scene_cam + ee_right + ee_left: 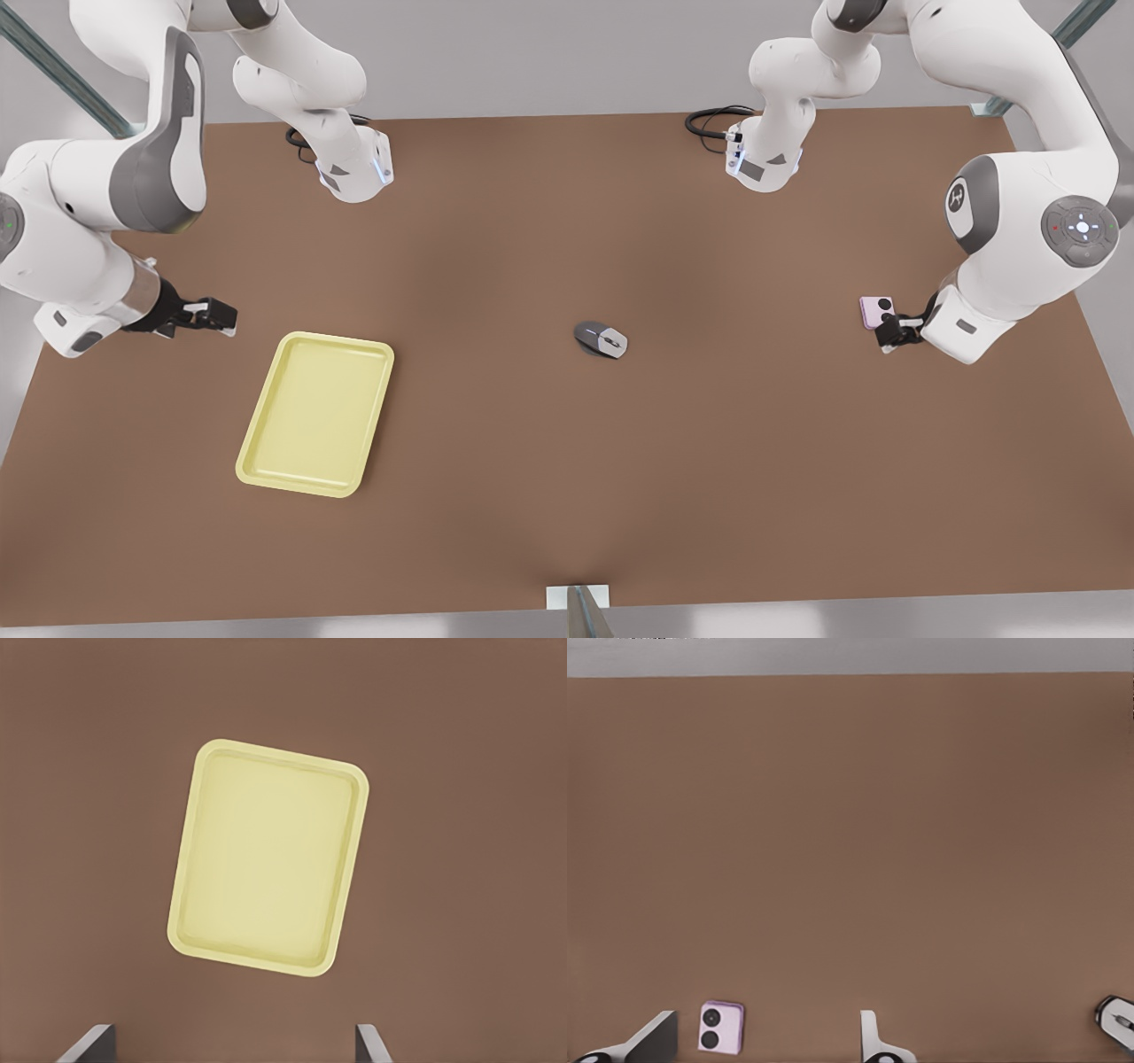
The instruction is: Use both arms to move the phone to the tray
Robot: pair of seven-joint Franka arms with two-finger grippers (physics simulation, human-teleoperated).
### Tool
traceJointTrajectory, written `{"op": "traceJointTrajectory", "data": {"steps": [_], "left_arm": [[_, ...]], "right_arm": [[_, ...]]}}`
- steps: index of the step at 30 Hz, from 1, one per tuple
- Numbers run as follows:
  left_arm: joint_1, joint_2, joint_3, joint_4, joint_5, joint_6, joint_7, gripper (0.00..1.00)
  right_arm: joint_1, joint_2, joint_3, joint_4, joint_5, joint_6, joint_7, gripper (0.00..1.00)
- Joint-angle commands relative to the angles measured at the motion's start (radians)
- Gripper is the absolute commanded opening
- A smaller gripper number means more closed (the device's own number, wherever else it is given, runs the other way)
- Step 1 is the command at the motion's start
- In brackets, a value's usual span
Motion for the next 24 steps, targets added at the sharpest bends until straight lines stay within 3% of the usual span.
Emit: {"op": "traceJointTrajectory", "data": {"steps": [1,3,4,7,11,15,24], "left_arm": [[0.0,-0.007,0.0,-0.007,0.002,0.013,0.191,1.0],[0.008,-0.039,0.005,-0.082,0.001,0.046,0.19,1.0],[0.006,-0.117,0.023,-0.268,-0.001,0.207,0.145,1.0],[0.006,-0.167,0.121,-0.581,-0.001,0.48,0.147,1.0],[0.006,-0.119,0.213,-0.837,-0.003,0.853,0.234,1.0],[0.006,-0.062,0.256,-0.846,-0.003,0.882,0.292,1.0],[0.006,-0.045,0.381,-1.073,-0.003,1.071,0.608,1.0]], "right_arm": [[-0.003,0.0,-0.001,-0.002,0.006,0.009,-0.017,1.0],[-0.001,0.001,0.0,-0.002,0.005,0.015,-0.017,1.0],[-0.001,0.001,0.0,-0.002,0.005,0.016,-0.017,1.0],[0.003,0.004,0.008,0.002,0.0,0.009,-0.015,1.0],[0.0,0.029,0.017,0.021,0.005,0.015,-0.019,1.0],[-0.015,0.049,0.009,0.066,0.002,0.007,-0.011,1.0],[-0.014,0.049,0.009,0.066,-0.015,0.006,0.015,1.0]]}}
